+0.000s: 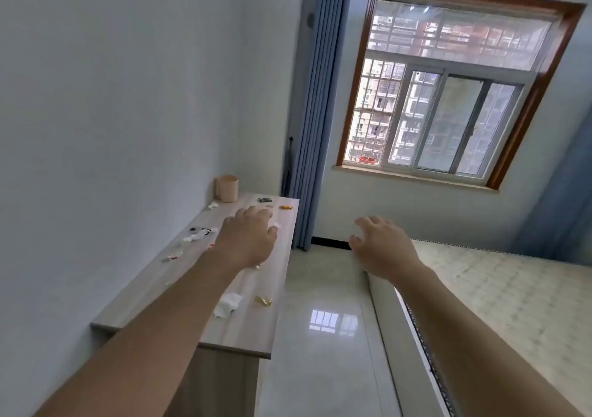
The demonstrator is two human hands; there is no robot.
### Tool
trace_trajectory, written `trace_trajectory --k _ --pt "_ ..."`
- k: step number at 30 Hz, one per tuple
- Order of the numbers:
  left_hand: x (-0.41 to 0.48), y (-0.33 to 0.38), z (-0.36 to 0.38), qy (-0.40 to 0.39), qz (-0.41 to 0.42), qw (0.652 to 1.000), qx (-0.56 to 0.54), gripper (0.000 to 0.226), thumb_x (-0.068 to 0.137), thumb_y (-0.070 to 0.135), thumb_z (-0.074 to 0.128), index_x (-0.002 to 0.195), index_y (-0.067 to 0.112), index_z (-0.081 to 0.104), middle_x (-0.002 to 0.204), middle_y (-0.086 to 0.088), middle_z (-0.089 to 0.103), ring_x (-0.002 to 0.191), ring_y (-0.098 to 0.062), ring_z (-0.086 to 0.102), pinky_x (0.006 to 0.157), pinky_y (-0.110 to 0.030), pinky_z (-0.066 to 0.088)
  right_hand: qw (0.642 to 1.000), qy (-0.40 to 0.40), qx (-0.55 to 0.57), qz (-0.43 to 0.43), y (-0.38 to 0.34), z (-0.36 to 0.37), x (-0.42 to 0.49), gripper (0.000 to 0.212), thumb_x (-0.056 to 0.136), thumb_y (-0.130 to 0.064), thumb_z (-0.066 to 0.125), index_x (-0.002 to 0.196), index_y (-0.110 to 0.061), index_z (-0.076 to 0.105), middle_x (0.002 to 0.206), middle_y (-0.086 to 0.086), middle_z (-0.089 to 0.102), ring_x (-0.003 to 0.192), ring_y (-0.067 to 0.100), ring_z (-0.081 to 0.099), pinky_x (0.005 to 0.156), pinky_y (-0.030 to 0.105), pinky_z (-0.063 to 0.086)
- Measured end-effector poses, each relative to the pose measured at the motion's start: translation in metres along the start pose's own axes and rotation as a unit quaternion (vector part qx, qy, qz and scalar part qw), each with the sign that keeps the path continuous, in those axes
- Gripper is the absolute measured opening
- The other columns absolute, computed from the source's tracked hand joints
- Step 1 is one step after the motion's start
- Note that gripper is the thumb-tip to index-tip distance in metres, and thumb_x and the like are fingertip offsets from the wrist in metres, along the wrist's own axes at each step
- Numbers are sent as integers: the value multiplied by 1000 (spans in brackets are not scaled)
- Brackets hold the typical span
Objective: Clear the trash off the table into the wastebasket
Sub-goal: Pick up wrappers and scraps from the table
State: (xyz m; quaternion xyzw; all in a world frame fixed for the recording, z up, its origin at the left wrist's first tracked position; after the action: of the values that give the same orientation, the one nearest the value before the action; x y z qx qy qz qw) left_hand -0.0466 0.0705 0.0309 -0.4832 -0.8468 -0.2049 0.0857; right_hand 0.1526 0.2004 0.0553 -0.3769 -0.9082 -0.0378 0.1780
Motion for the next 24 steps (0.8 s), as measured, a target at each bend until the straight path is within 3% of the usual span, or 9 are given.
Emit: trace_trajectory --k 11,16,24 --pt "83 36 68 -12 -62 996 62 44 94 37 37 134 20 46 134 -6 51 120 -27 46 99 -45 39 998 0 34 -56 87 56 92 39 94 -33 40 127 -14 51 129 8 56 118 26 48 96 38 39" --pt "128 58 96 -17 -107 991 73 45 95 38 35 134 18 45 140 -6 47 122 -28 45 100 -45 38 995 -19 58 -78 132 79 147 39 95 -33 39 127 -14 50 129 8 54 118 27 48 97 38 38" --pt "166 43 120 -8 -160 983 95 43 96 35 34 134 20 44 136 -5 50 121 -27 45 100 -44 38 984 -37 113 -134 132 119 223 41 95 -35 39 129 -14 50 132 6 54 122 26 47 99 39 39"
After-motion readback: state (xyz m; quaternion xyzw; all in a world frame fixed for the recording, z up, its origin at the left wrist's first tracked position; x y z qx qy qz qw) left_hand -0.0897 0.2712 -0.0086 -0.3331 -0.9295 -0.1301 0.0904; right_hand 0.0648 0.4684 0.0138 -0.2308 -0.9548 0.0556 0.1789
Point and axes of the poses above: each hand's wrist, its own x-axis towards the middle knuckle, its own z-axis out of the palm, y = z × x, the point moved 9 cm from there along x, towards the middle knuckle
